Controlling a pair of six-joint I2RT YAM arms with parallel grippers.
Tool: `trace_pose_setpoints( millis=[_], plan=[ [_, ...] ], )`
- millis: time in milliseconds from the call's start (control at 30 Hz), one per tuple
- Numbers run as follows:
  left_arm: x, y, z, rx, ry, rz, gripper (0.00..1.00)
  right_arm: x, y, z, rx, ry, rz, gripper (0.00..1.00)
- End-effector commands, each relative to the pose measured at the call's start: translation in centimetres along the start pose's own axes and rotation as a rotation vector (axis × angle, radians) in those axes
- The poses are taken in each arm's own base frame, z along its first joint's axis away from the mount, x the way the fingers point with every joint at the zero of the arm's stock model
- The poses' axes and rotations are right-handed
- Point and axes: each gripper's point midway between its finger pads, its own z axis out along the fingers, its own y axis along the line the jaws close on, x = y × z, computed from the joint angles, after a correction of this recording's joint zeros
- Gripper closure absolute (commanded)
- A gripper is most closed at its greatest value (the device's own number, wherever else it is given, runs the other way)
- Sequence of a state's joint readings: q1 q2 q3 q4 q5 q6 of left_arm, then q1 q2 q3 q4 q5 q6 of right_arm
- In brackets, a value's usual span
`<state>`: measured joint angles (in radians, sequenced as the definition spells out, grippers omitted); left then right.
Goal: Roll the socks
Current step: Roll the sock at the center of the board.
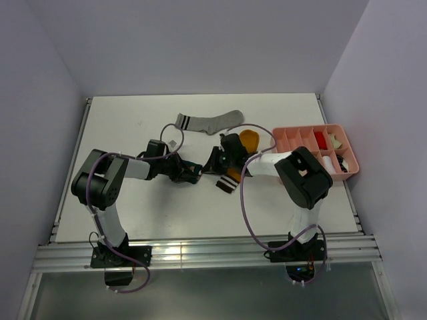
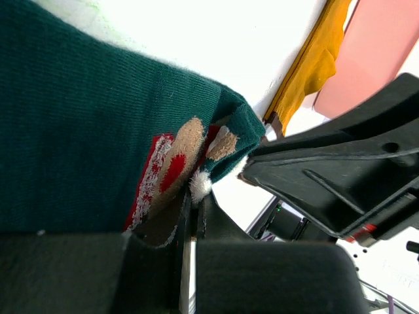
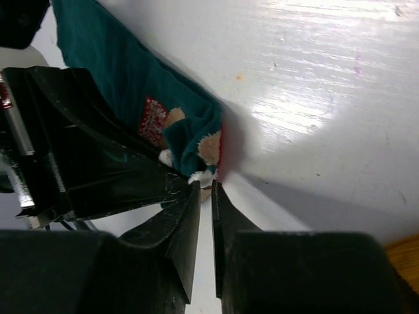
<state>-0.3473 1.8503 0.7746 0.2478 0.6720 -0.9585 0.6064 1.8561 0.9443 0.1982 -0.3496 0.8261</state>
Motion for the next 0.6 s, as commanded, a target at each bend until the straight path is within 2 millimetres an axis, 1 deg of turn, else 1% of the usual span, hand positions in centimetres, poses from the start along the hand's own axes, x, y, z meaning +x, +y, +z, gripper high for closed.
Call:
trace_pose_setpoints(
  millis=[0,100,267,533,567],
  plan=[
    [-0.5,0.8,0.4,-0.034,-0.008,0.015,0.99,-1.6,2.8,0.4,-0.080,-0.033,-0.033,0.82],
    [-0.6,0.8,0.3,-0.034,-0.010,0.018,0.99,-1.7,3.1,0.6,-0.094,-0.026,-0.034,0.83],
    [-0.6,0.7,0.3,-0.037,-0.006,0.024,0.99,-1.7,3.0,1.1,-0.093,-0.014,-0.031,0.85],
    [-0.6,0.8,0.4,-0.038,0.000,0.026,0.99,-1.0,1.8,2.3,-0.062,0.013,-0.018,0.87],
    [-0.6,0.7,0.3,-0.038,0.002,0.028,0.98,-1.3,1.9,2.3,-0.062,0.008,-0.019,0.87]
  ],
)
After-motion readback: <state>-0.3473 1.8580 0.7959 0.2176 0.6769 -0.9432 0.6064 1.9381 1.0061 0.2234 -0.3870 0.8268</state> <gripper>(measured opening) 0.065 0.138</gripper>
